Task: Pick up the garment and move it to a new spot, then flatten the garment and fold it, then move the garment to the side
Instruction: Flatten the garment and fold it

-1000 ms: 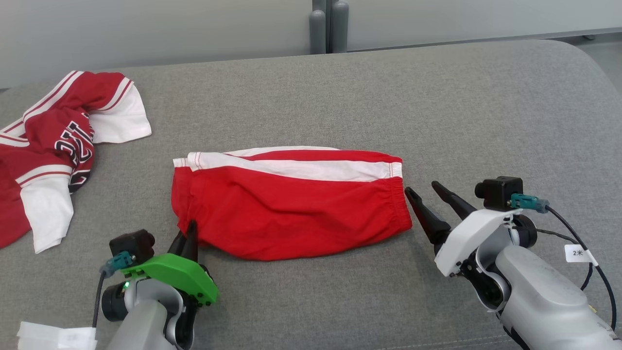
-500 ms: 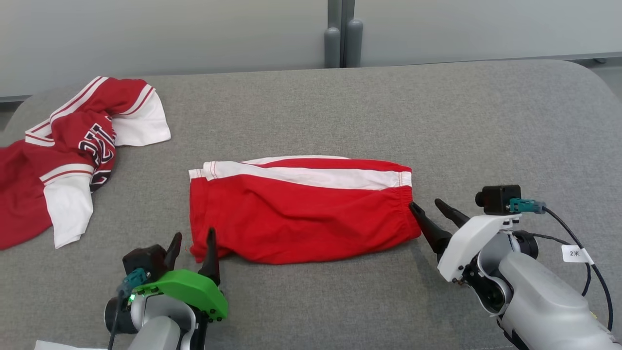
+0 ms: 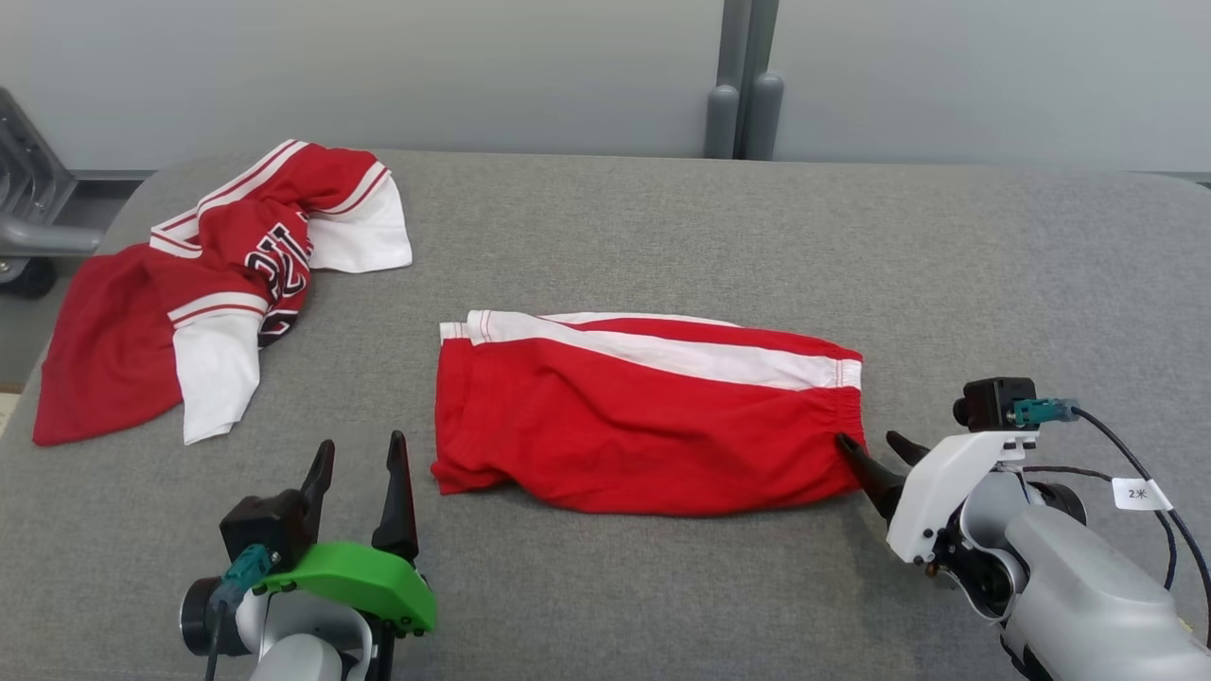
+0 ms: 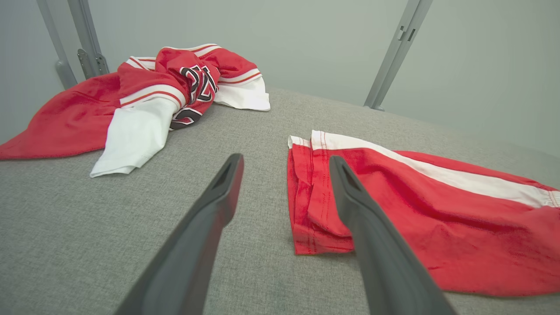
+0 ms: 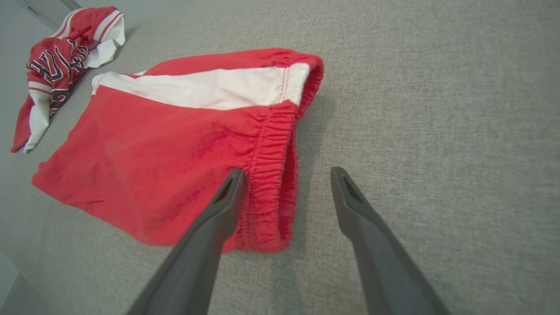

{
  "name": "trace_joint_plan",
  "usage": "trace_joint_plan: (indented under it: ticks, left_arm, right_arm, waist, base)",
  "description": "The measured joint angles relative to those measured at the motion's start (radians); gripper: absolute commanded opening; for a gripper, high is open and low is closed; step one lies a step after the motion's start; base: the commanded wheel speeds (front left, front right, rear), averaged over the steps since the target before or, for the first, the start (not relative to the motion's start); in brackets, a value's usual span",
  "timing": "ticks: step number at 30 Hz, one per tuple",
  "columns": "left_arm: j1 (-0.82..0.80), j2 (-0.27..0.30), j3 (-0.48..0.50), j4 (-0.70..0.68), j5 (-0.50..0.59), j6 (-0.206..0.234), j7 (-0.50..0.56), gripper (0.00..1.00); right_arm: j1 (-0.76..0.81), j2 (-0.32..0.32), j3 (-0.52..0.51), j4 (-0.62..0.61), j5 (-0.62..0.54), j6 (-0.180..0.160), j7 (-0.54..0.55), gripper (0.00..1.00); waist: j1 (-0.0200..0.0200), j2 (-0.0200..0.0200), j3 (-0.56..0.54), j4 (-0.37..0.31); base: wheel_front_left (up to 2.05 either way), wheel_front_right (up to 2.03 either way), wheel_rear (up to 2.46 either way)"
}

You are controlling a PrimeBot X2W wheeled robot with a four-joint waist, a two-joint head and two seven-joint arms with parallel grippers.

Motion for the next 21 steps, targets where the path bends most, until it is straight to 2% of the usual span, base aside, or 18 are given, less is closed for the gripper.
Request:
trace_joint_plan:
  ticks: [8, 18, 20, 21]
  left_arm:
    - [0.052, 0.001, -0.008, -0.092, -0.011, 0.008, 0.0, 1.0]
    - [0.085, 0.005, 0.013, -0.168, 0.009, 0.009, 0.0, 1.0]
    - [0.093, 0.005, 0.021, -0.185, 0.01, 0.01, 0.0, 1.0]
    - [0.096, 0.005, 0.025, -0.189, 0.01, 0.01, 0.0, 1.0]
  right_arm:
    - [-0.02, -0.002, -0.006, 0.05, 0.019, 0.0, 0.046, 1.0]
    - [-0.055, 0.018, -0.022, 0.096, 0.057, -0.003, 0.1, 1.0]
    - [-0.063, 0.027, -0.022, 0.102, 0.06, -0.003, 0.11, 0.71]
    - [-0.067, 0.034, -0.022, 0.106, 0.062, -0.003, 0.114, 0.51]
  waist:
    - [0.0, 0.0, -0.01, 0.06]
    - [0.0, 0.0, 0.004, 0.102]
    - [0.0, 0.0, 0.01, 0.104]
    - [0.0, 0.0, 0.013, 0.105]
  base:
    - [0.0, 0.0, 0.0]
    - [0.0, 0.0, 0.0]
    - [0.0, 0.0, 0.0]
    - [0.0, 0.0, 0.0]
